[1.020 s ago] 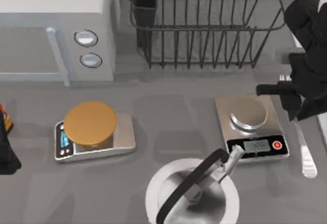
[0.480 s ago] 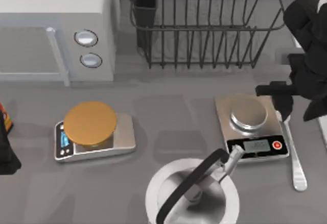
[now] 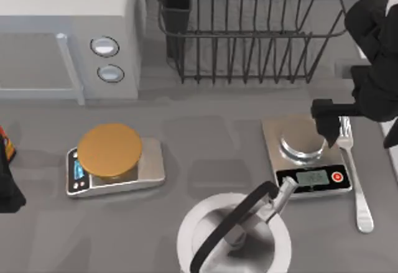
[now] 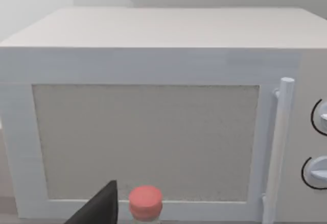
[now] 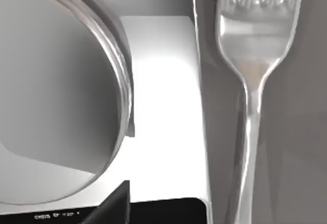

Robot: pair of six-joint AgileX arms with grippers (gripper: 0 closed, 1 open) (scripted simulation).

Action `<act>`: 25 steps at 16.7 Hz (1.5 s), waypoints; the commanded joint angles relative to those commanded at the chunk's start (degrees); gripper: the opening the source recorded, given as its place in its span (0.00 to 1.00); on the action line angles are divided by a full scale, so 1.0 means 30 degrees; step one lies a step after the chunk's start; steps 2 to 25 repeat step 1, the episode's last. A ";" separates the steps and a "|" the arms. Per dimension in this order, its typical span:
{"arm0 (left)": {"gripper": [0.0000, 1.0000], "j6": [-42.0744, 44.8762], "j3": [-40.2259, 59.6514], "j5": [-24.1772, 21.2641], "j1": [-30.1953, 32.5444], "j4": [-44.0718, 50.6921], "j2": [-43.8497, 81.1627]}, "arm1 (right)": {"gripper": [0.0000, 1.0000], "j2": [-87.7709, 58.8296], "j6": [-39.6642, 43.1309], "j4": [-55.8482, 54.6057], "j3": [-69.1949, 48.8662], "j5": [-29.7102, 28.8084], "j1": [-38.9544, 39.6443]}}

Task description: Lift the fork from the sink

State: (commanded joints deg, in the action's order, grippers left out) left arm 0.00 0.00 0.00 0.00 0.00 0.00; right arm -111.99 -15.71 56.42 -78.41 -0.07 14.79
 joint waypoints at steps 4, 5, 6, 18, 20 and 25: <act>1.00 0.0000 0.0000 0.0000 0.0000 0.0000 0.0000 | 1.00 0.0000 0.0000 0.0000 0.0000 0.0000 0.0000; 1.00 0.0000 0.0000 0.0000 0.0000 0.0000 0.0000 | 1.00 0.0000 0.0000 0.0000 0.0000 0.0000 0.0000; 1.00 0.0000 0.0000 0.0000 0.0000 0.0000 0.0000 | 1.00 0.0000 0.0000 0.0000 0.0000 0.0000 0.0000; 1.00 0.0000 0.0000 0.0000 0.0000 0.0000 0.0000 | 1.00 0.0000 0.0000 0.0000 0.0000 0.0000 0.0000; 1.00 0.0000 0.0000 0.0000 0.0000 0.0000 0.0000 | 1.00 0.0000 0.0000 0.0000 0.0000 0.0000 0.0000; 1.00 0.0000 0.0000 0.0000 0.0000 0.0000 0.0000 | 1.00 0.0000 0.0000 0.0000 0.0000 0.0000 0.0000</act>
